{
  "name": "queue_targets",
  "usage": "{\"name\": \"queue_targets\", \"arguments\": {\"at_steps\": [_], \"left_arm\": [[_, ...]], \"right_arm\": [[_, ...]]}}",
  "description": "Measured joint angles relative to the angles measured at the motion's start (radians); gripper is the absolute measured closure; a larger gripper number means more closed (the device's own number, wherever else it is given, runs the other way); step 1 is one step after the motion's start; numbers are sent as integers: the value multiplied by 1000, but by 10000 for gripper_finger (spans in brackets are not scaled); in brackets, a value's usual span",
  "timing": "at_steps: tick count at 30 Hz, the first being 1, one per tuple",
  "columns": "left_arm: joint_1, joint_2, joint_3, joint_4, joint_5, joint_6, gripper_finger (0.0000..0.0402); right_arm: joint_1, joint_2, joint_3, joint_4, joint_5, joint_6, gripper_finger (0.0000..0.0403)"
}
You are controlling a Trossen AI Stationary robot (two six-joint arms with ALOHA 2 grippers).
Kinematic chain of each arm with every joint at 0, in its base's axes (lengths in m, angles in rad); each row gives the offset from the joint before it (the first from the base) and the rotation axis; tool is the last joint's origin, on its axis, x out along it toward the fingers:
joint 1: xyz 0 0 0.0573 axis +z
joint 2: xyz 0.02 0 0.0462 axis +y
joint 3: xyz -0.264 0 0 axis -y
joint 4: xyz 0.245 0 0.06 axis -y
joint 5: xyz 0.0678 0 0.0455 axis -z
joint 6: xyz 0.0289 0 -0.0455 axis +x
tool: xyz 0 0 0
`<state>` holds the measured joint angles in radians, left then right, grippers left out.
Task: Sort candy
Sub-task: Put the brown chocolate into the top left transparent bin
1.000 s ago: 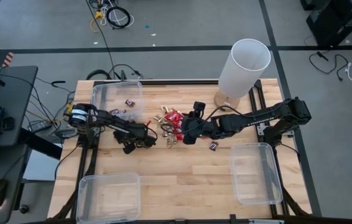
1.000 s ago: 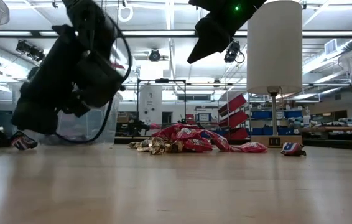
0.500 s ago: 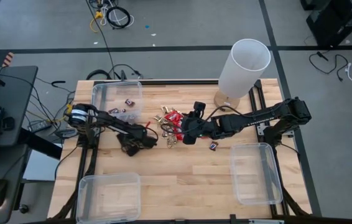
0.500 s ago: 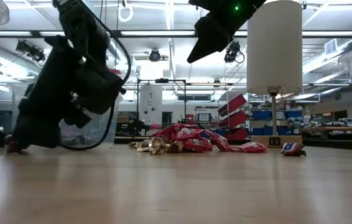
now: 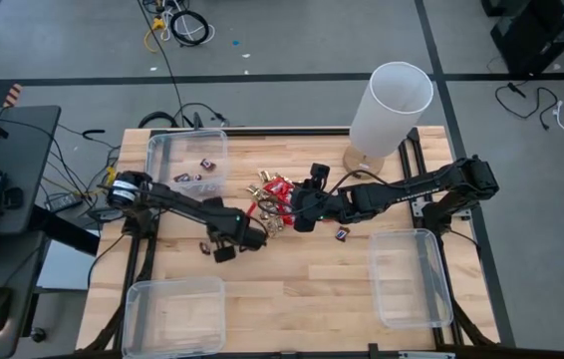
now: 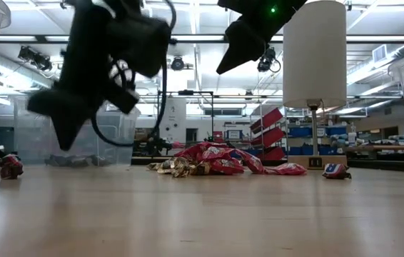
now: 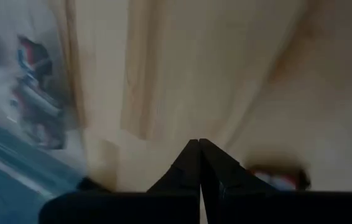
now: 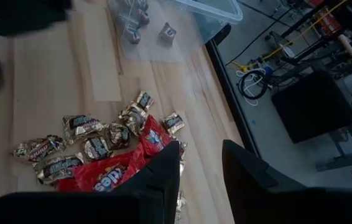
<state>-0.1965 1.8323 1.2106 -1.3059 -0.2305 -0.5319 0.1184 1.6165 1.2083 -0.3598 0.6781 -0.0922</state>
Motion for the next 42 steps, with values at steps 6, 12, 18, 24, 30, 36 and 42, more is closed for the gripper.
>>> {"name": "queue_targets", "arguments": {"at_steps": [6, 12, 18, 24, 30, 36, 42], "left_arm": [[-51, -1, 31, -68, 103, 58, 396], [-46, -1, 31, -71, 168, -126, 372], [-65, -1, 31, -79, 168, -80, 346], [-85, -1, 31, -83, 120, 146, 318], [-87, -1, 31, -52, 120, 249, 281], [-89, -1, 30, -52, 139, 376, 245], [-89, -1, 29, -52, 106, 493, 237]], "right_arm": [[0, 0, 0, 0, -2, 11, 295], [0, 0, 0, 0, -15, 22, 295], [2, 0, 0, 0, -25, 22, 295], [4, 0, 0, 0, -47, 34, 295], [5, 0, 0, -1, -51, 41, 295], [5, 0, 0, -2, -52, 47, 295], [5, 0, 0, -3, -52, 48, 295]]}}
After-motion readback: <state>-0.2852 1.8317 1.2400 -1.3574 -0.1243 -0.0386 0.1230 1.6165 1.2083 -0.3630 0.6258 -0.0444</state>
